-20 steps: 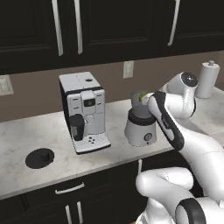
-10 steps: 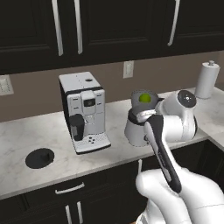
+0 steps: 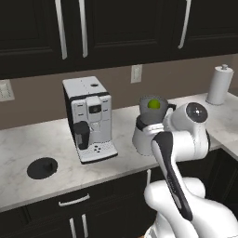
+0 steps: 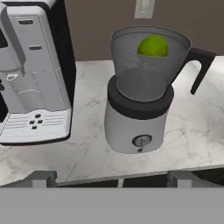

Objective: Grab the limes from the fridge, place them in the blender, close the lid, and turn on the blender to create a marinade.

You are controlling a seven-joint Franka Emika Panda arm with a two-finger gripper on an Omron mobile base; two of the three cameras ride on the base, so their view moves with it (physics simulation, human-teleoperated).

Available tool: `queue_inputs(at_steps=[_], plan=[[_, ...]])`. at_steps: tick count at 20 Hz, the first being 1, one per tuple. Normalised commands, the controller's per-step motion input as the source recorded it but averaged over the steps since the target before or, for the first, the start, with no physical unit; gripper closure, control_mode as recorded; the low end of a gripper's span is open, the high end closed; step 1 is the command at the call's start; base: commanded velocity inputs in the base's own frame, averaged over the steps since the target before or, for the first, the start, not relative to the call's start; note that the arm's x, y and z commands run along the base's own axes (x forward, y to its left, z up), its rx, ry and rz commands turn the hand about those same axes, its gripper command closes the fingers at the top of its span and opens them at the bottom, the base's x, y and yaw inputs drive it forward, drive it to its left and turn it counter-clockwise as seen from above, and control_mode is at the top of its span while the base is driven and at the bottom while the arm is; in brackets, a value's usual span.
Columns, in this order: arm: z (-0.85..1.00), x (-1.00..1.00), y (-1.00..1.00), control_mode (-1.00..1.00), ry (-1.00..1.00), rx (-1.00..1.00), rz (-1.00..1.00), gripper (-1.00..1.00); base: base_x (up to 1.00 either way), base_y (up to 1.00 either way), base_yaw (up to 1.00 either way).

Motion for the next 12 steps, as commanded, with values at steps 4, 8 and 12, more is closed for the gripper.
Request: queue_inputs(at_steps=[4,8,12], plan=[[0.0,-0.16,0.0,-1.0,0.0,0.0,0.0,-1.0,0.0,0.0,0.0],[0.0,0.0,0.0,-1.0,0.0,0.0,0.0,-1.0,0.0,0.0,0.0],[0.0,0.0,0.0,1.0,0.0,0.0,0.0,-1.0,-0.44,-0.05,0.0]])
